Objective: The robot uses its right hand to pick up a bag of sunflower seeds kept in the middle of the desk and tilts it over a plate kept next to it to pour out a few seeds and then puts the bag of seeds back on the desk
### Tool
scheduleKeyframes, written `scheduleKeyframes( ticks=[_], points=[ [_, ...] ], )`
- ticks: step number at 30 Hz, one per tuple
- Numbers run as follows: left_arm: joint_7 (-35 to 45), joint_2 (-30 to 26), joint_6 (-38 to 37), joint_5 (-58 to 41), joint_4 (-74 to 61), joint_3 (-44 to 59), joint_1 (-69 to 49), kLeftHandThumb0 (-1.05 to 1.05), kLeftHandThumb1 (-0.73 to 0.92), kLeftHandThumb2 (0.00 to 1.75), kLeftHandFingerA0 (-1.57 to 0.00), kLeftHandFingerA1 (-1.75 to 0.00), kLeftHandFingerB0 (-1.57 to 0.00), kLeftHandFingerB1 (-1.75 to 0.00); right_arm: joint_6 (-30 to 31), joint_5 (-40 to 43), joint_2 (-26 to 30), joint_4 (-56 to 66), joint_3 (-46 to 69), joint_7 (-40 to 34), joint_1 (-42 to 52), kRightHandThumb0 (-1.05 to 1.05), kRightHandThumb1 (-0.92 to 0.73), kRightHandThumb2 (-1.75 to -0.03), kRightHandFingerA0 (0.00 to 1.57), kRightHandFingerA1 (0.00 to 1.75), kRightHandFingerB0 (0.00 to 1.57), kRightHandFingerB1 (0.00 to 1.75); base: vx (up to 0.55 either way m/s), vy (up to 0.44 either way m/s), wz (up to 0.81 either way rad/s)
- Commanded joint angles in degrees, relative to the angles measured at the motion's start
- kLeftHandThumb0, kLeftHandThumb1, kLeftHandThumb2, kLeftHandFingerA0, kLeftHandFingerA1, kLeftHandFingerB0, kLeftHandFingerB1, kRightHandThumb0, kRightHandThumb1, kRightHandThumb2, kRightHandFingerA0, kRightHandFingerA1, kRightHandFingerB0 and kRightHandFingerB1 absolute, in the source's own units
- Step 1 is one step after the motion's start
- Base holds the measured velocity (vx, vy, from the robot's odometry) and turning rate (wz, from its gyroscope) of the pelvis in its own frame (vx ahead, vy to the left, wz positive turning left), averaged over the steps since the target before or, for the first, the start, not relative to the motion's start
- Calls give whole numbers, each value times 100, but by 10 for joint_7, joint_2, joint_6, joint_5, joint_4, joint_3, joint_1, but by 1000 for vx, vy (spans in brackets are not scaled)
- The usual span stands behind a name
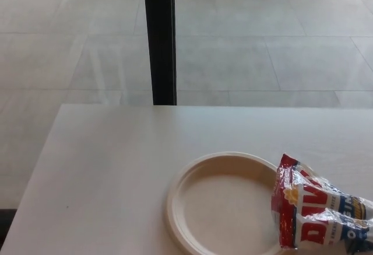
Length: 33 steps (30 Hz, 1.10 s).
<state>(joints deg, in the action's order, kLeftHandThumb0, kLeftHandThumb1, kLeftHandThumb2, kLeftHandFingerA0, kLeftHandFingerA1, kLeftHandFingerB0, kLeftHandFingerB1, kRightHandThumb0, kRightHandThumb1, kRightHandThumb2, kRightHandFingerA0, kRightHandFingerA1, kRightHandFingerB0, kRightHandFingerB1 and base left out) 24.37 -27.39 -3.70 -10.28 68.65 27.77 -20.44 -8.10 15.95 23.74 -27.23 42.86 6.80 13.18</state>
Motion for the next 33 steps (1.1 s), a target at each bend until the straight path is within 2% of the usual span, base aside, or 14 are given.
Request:
scheduleKeyframes(
  ticks=[1,3,6,7,8,9,11,13,15,19,24,25,31,33],
  points=[
    [8,-15,-1,-11,6,1,-5,-32,69,122,-20,-63,-11,-58,43,-34,44,130,-64,36,11,-86,-47,-81,0,0,0,0,0,0,0],
    [5,-14,-4,-9,5,-1,-1,-50,77,77,-22,-65,-3,-47,47,-44,50,152,-91,48,11,-91,-50,-86,0,1,0,0,0,0,0],
    [9,-12,-3,-17,7,6,-1,-53,74,77,-19,-66,-3,-41,27,-62,61,164,-127,58,18,-84,-47,-79,0,0,0,0,0,0,0],
    [11,-13,-4,-17,9,6,-1,-57,63,99,-18,-63,-3,-49,17,-69,63,166,-136,60,20,-83,-47,-79,0,0,0,0,0,0,0],
    [9,-13,0,-20,10,9,0,-53,73,76,-21,-67,-4,-48,0,-74,67,168,-152,70,23,-81,-48,-78,0,0,0,0,0,0,0],
    [10,-13,0,-20,11,9,0,-33,67,120,-20,-63,-9,-57,-12,-75,69,167,-160,76,23,-79,-48,-76,0,0,0,0,0,0,0],
    [6,-13,-5,-15,10,4,0,-33,68,120,-19,-62,-8,-56,-28,-96,80,169,-189,89,26,-82,-56,-74,0,0,0,0,-3,1,3],
    [4,-14,-5,-12,11,-1,5,-53,75,76,-21,-65,-3,-45,-54,-123,78,168,-222,82,32,-97,-55,-94,0,5,0,0,0,0,0],
    [-1,-14,-7,-9,12,-5,7,-58,63,99,-20,-64,-2,-48,-70,-132,75,161,-241,81,27,-94,-54,-92,0,8,0,0,0,0,0],
    [2,-11,-2,-17,7,-3,10,-54,72,75,-22,-67,-4,-45,-90,-165,82,151,-268,68,17,-98,-57,-91,0,4,0,0,0,0,0],
    [-4,-9,11,-24,7,3,12,-56,68,92,-20,-64,-4,-46,-107,-211,110,124,-293,52,-17,-98,-58,-91,0,1,0,0,0,0,0],
    [-2,-10,12,-25,4,2,12,-51,76,74,-21,-71,-3,-43,-105,-212,114,123,-294,54,-21,-96,-57,-90,0,3,0,0,0,0,0],
    [-1,-11,-6,-15,-4,-12,12,-57,72,76,-23,-68,-3,-43,-104,-229,144,85,-321,67,-71,-94,-56,-89,0,3,0,0,0,0,0],
    [2,-11,4,-23,1,-8,16,-61,62,97,-21,-66,-3,-47,-95,-233,144,77,-331,69,-88,-94,-55,-87,0,0,0,0,0,0,0]
  ],
)
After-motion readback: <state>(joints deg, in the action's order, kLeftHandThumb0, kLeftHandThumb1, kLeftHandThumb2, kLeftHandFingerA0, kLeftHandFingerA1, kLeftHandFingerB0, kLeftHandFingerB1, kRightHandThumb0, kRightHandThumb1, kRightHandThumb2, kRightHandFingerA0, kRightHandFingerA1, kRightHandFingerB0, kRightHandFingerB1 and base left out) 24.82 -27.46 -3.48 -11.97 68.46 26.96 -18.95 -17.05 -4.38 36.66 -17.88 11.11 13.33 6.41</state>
